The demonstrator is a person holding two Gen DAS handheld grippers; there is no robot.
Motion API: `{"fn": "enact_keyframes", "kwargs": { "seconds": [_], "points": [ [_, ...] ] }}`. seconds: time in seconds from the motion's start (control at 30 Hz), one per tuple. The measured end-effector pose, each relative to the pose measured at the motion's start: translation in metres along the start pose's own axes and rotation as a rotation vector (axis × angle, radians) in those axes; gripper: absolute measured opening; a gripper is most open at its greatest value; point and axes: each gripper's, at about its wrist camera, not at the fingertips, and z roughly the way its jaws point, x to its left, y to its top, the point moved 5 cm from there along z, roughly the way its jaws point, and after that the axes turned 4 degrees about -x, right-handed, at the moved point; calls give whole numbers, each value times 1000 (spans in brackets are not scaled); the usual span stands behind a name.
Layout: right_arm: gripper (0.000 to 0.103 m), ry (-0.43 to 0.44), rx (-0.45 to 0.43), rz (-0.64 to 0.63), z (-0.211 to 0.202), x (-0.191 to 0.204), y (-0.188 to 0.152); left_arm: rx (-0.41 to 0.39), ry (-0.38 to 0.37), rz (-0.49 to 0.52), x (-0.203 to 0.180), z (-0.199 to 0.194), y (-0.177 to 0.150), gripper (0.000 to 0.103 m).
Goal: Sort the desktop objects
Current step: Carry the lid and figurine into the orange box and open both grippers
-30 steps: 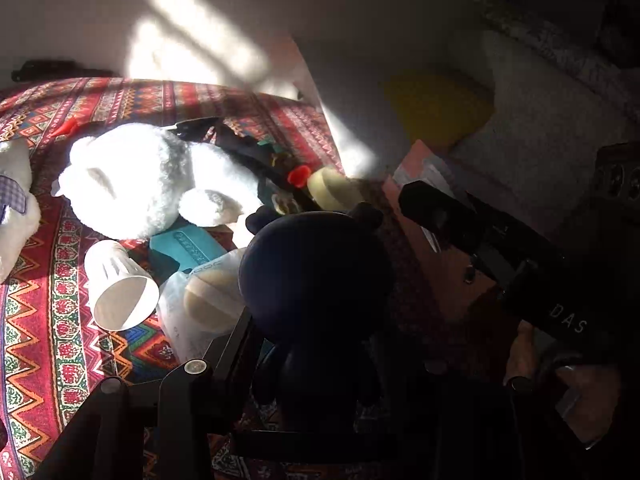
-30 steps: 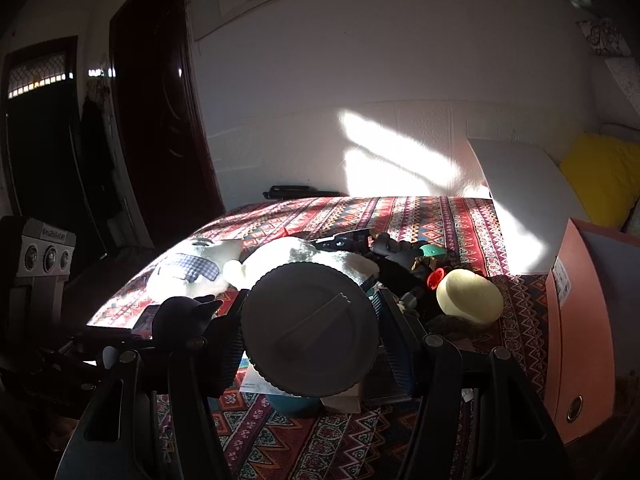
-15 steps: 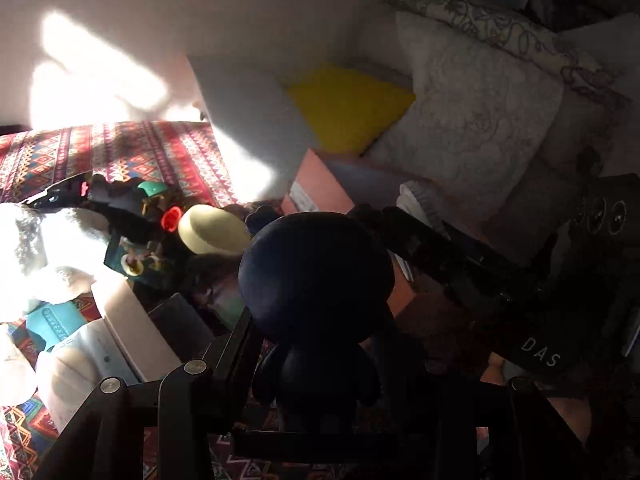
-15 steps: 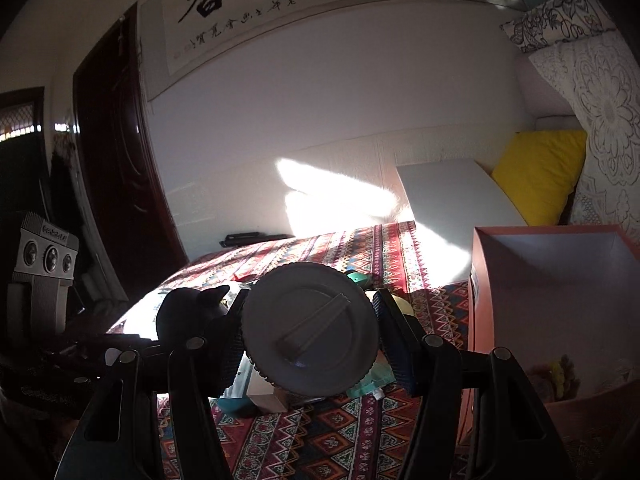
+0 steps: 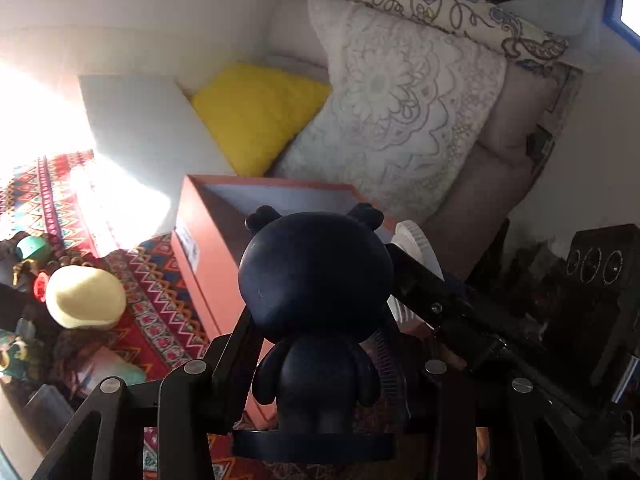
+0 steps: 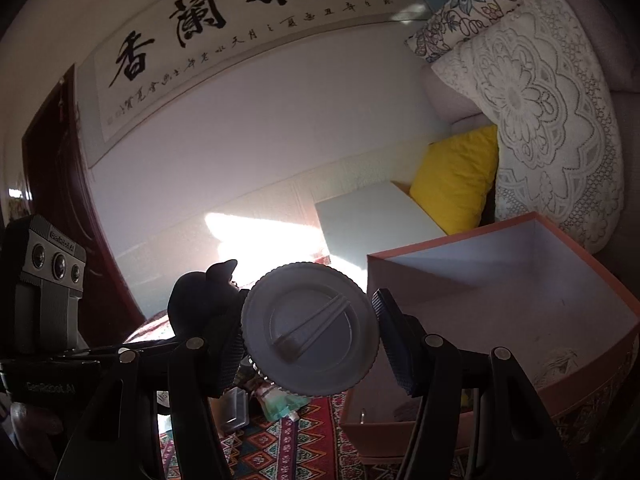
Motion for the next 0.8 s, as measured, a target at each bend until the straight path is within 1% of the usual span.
{"fn": "enact_keyframes", "kwargs": {
  "seconds": [0.23,0.37,0.5,0.67,0.73,0.77,0.8],
  "points": [
    [63,-147,-19,76,-2,-82,12,51,-46,13,-17,59,8,46],
    [63,-234,12,120,9,-123,12,87,-43,15,-18,95,10,46],
    [63,-289,69,174,20,-151,0,122,-39,19,-20,121,7,46],
    [64,-313,95,185,24,-163,-5,139,-35,23,-22,131,-1,47],
    [66,-334,104,165,25,-161,-7,138,-19,24,-21,132,-2,60],
    [73,-348,102,148,25,-159,-8,122,-14,24,-20,130,-1,75],
    [80,-365,93,129,23,-156,-7,96,-3,26,-20,125,2,88]
  ]
}}
